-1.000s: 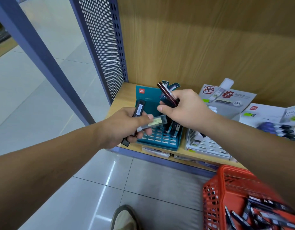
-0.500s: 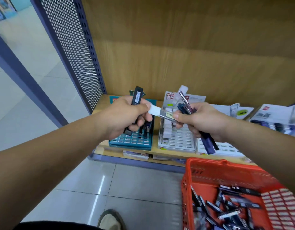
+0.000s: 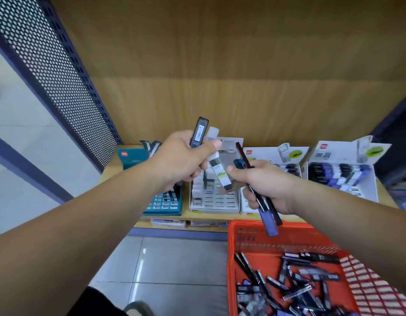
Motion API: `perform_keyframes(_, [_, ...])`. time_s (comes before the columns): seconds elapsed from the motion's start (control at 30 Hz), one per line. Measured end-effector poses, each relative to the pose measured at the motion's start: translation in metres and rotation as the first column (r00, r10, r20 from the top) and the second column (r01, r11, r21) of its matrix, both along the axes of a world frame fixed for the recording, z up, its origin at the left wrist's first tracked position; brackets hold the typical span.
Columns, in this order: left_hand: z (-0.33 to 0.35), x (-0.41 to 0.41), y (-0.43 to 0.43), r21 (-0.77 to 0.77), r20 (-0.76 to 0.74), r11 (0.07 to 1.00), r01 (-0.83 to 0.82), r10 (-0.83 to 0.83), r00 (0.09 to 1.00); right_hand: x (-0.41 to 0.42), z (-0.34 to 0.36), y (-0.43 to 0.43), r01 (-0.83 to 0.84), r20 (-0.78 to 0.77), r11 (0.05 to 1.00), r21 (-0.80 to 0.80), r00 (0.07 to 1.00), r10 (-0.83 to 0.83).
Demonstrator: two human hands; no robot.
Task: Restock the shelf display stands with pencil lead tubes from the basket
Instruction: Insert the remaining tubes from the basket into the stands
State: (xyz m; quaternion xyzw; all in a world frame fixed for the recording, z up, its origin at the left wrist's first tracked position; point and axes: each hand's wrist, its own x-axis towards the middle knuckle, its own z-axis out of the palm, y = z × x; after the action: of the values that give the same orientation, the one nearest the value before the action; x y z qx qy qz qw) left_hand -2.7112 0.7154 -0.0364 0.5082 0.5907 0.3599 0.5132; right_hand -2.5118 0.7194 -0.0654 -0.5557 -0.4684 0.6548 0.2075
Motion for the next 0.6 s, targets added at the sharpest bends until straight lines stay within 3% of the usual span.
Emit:
perform_keyframes(0.1, [-0.010,0.009,0.000,0.029,-0.047,1.000,-0.004,0.005,0.999,0.002,-0.009,0.001,0.030,0.047,0.988,0.149,0.998,-0.037])
perform_keyframes(0.27, [-0.024,0.008,0.004,0.011,-0.036,1.000,0.004,-0.003,0.999,-0.011,-0.015,0.018,-0.102,0.165,0.908,0.406,0.986,0.036])
perform_keyframes(0.43, [-0.037,-0.011,0.011,-0.061,-0.020,0.994,-0.090,0.089,0.996,-0.025,-0.034,0.037,-0.045,0.163,0.899,0.435,0.986,-0.030])
perform_keyframes(0.6, [-0.049,-0.029,0.002,-0.289,-0.059,0.956,-0.048,0.032,0.998,-0.033,-0.062,0.041,-0.033,0.221,0.894,0.448,0.973,-0.074])
